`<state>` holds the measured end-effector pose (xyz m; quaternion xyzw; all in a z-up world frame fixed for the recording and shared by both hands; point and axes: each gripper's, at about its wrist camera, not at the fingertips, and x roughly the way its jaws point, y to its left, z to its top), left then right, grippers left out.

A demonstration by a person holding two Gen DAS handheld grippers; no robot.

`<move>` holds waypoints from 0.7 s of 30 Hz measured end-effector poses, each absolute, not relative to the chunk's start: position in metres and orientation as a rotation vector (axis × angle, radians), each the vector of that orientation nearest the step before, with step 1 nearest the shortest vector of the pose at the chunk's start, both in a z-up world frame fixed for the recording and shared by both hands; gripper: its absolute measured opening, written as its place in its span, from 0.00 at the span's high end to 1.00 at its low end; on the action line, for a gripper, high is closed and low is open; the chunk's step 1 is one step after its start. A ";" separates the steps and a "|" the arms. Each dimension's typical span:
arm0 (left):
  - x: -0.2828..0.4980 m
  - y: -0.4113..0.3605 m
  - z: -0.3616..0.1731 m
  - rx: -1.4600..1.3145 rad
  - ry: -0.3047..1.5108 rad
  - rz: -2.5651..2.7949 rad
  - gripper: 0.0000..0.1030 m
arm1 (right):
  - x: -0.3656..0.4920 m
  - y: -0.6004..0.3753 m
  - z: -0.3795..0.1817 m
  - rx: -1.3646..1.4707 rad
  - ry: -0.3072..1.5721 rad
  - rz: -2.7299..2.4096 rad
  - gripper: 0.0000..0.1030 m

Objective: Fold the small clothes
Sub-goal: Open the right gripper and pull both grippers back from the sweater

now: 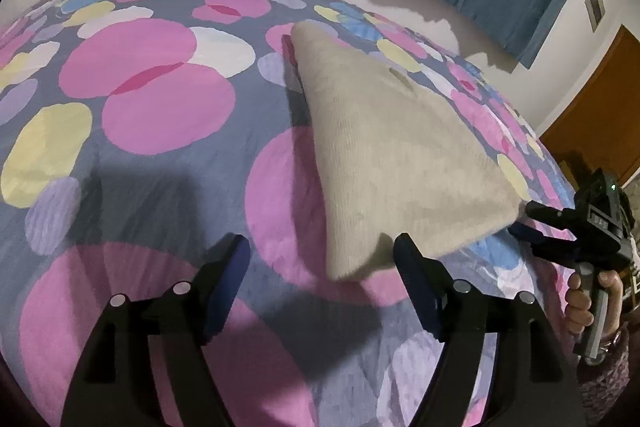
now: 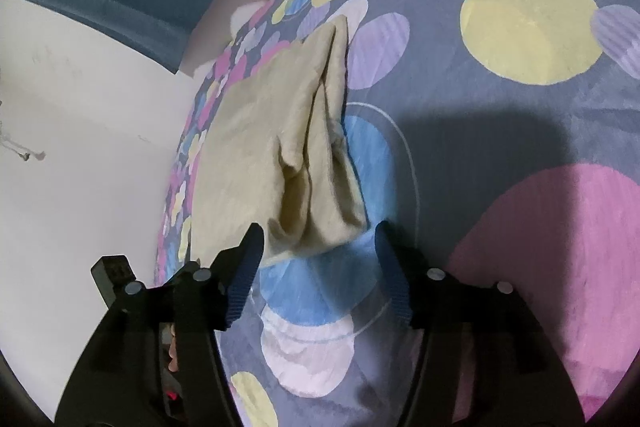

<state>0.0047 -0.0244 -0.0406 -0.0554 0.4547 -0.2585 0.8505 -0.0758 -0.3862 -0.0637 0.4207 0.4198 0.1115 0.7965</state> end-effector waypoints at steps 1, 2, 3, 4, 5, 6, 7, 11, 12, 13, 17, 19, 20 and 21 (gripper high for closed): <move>0.004 -0.025 -0.040 -0.113 0.957 -0.542 0.29 | -0.076 -0.385 -0.063 0.893 0.904 0.236 0.44; 0.002 -0.025 -0.040 -0.109 0.957 -0.539 0.28 | -0.076 -0.383 -0.063 0.887 0.906 0.232 0.44; 0.000 -0.025 -0.039 -0.104 0.956 -0.530 0.28 | -0.076 -0.382 -0.062 0.882 0.907 0.228 0.44; -0.002 -0.024 -0.039 -0.100 0.954 -0.525 0.28 | -0.077 -0.382 -0.062 0.877 0.909 0.227 0.44; -0.004 -0.024 -0.038 -0.095 0.952 -0.518 0.28 | -0.077 -0.380 -0.061 0.870 0.910 0.224 0.44; -0.006 -0.023 -0.038 -0.091 0.950 -0.512 0.28 | -0.078 -0.378 -0.060 0.859 0.911 0.217 0.44; -0.007 -0.023 -0.037 -0.085 0.947 -0.502 0.28 | -0.079 -0.378 -0.059 0.852 0.913 0.212 0.44; -0.012 -0.020 -0.033 -0.068 0.929 -0.463 0.28 | -0.083 -0.371 -0.055 0.798 0.920 0.185 0.44; -0.014 -0.019 -0.031 -0.064 0.920 -0.447 0.27 | -0.084 -0.368 -0.053 0.776 0.920 0.173 0.44; -0.015 -0.019 -0.030 -0.062 0.914 -0.440 0.25 | -0.086 -0.365 -0.051 0.760 0.920 0.165 0.44; -0.020 -0.020 -0.025 -0.033 0.883 -0.403 0.24 | -0.087 -0.351 -0.043 0.639 0.924 0.112 0.42; -0.024 -0.022 -0.023 -0.011 0.864 -0.384 0.23 | -0.088 -0.343 -0.040 0.579 0.917 0.088 0.32; -0.025 -0.022 -0.022 -0.001 0.855 -0.376 0.21 | -0.089 -0.340 -0.038 0.555 0.911 0.081 0.30; -0.028 -0.023 -0.021 0.012 0.840 -0.363 0.21 | -0.089 -0.336 -0.036 0.531 0.907 0.075 0.28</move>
